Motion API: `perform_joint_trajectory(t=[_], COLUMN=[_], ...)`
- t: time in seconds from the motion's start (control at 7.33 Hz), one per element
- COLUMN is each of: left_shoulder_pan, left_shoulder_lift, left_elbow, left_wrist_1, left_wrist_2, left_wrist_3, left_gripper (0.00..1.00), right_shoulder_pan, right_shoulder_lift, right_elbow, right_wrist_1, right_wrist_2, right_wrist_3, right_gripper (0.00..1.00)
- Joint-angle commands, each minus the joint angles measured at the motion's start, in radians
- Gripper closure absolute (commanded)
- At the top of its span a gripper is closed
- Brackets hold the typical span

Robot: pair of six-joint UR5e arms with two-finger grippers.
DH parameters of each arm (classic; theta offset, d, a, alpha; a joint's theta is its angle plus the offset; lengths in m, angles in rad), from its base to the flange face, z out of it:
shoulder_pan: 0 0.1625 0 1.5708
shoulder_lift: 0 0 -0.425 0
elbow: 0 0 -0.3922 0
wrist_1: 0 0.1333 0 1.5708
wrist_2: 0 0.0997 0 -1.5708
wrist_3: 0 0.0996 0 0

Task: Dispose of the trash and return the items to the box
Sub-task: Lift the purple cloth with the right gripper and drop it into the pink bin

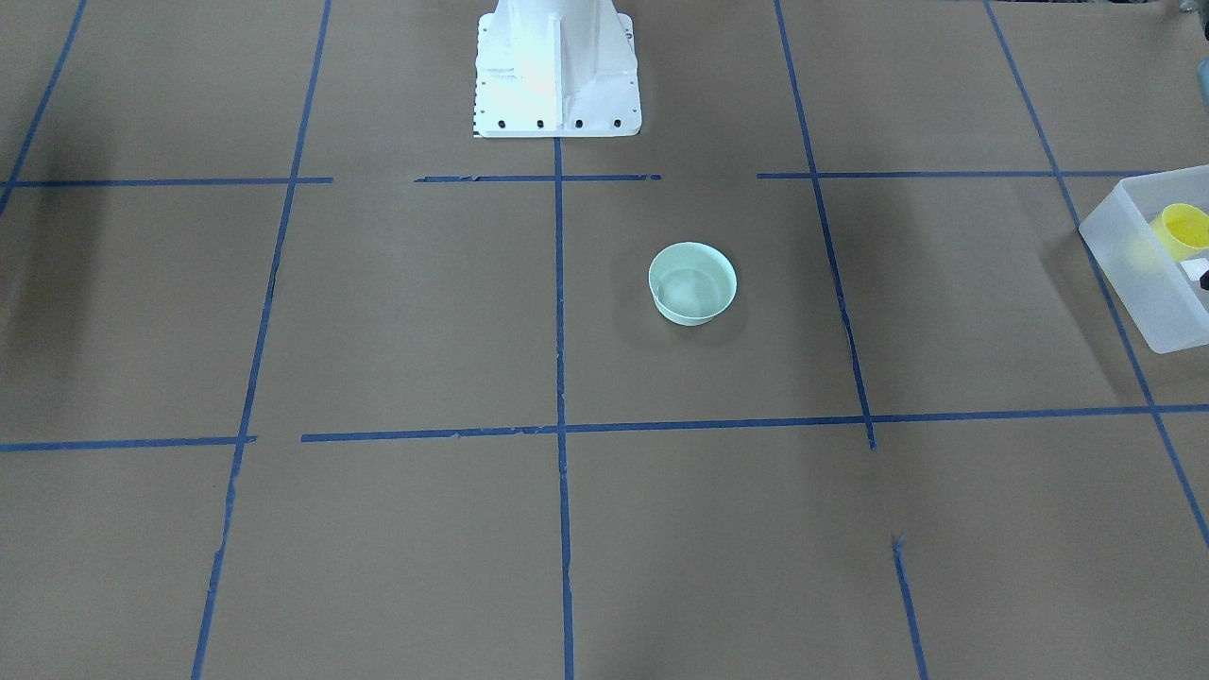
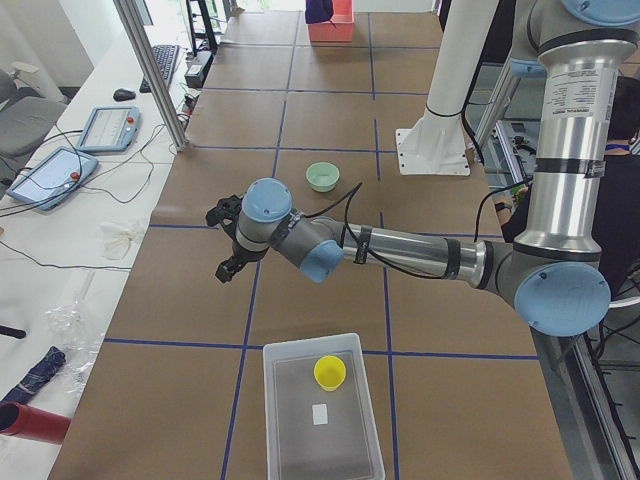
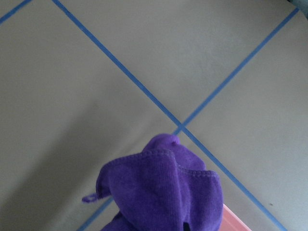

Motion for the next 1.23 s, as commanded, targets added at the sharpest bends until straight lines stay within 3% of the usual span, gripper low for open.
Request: perform_joint_trajectory(t=[0.0,0.14,0.27,0.41,0.82,0.95,1.09], left_shoulder_pan=[-0.001,-0.001,-0.001,0.002,0.063,0.159,0.249], left_shoulder_lift=[0.000,0.000,0.000,-0.003,-0.075,-0.093,-0.096], left_elbow=[-0.013,-0.014,-0.014,-0.013,-0.048,-0.118,-0.216], left_wrist_1=[0.000,0.000,0.000,0.001,0.005,0.023,0.078], left_wrist_2=[0.000,0.000,0.002,0.003,0.010,0.031,0.119], left_wrist_3=[-0.037,-0.037,-0.037,-0.067,-0.352,-0.547,-0.721], left_gripper=[0.00,0.00,0.00,0.00,0.00,0.00,0.05], right_shoulder_pan=[0.112,0.114,0.112,0.111,0.076,0.028,-0.012], right_shoulder_lift=[0.066,0.041,0.005,-0.005,-0.002,-0.002,-0.002], right_elbow=[-0.217,-0.240,-0.239,-0.236,-0.204,-0.134,-0.078], right_wrist_1=[-0.039,-0.036,-0.036,-0.036,-0.033,-0.033,-0.031], right_wrist_2=[-0.017,-0.038,-0.042,-0.022,0.087,0.084,0.084], right_wrist_3=[-0.250,-0.248,-0.223,-0.197,0.135,0.358,0.513], right_gripper=[1.00,1.00,0.22,0.00,0.00,0.03,0.04])
